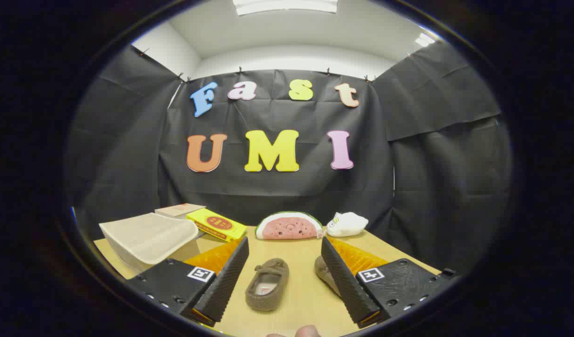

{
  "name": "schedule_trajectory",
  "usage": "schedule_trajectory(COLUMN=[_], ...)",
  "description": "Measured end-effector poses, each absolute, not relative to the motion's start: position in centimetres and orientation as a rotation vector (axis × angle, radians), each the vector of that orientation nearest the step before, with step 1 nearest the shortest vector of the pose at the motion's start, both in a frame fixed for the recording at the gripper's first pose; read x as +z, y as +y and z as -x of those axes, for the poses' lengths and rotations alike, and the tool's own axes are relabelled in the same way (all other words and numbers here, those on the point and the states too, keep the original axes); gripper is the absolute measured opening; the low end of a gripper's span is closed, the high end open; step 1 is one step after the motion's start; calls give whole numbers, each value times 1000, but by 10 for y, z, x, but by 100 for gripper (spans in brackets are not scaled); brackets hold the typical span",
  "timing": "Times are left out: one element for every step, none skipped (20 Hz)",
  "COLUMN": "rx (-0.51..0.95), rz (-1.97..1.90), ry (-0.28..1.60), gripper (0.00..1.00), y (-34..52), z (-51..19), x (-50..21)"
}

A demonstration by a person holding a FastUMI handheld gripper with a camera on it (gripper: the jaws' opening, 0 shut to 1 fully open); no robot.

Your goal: Open the storage box then place both shoes into the box .Put the left shoe in first, then the right shoe, with the right side of both shoes facing outward in a uniform manner.

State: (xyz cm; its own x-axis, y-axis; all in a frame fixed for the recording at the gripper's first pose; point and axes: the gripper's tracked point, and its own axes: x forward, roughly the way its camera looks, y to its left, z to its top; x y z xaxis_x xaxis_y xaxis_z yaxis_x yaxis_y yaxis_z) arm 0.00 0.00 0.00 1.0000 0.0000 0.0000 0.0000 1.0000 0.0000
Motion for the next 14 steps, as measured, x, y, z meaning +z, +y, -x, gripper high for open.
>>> schedule_trajectory(rx=[-2,-5,-13,-21,-24,-26,-26,-24,-23,-22,-18,-13,-8,-5], rz=[3,7,12,13,12,9,6,2,-2,-4,-3,-3,-6,-8], ry=[0,-2,-7,-10,-11,-11,-9,-7,-6,-5,-4,-4,-7,-11], gripper=[95,95,95,95,95,95,95,95,95,95,95,95,95,95], y=[0,-1,-3,-5,-7,-8,-8,-8,-8,-9,-8,-5,-3,-2], z=[0,0,0,-1,0,0,0,0,0,0,0,-1,0,0], x=[1,1,3,4,4,4,3,2,2,2,3,3,5,5])
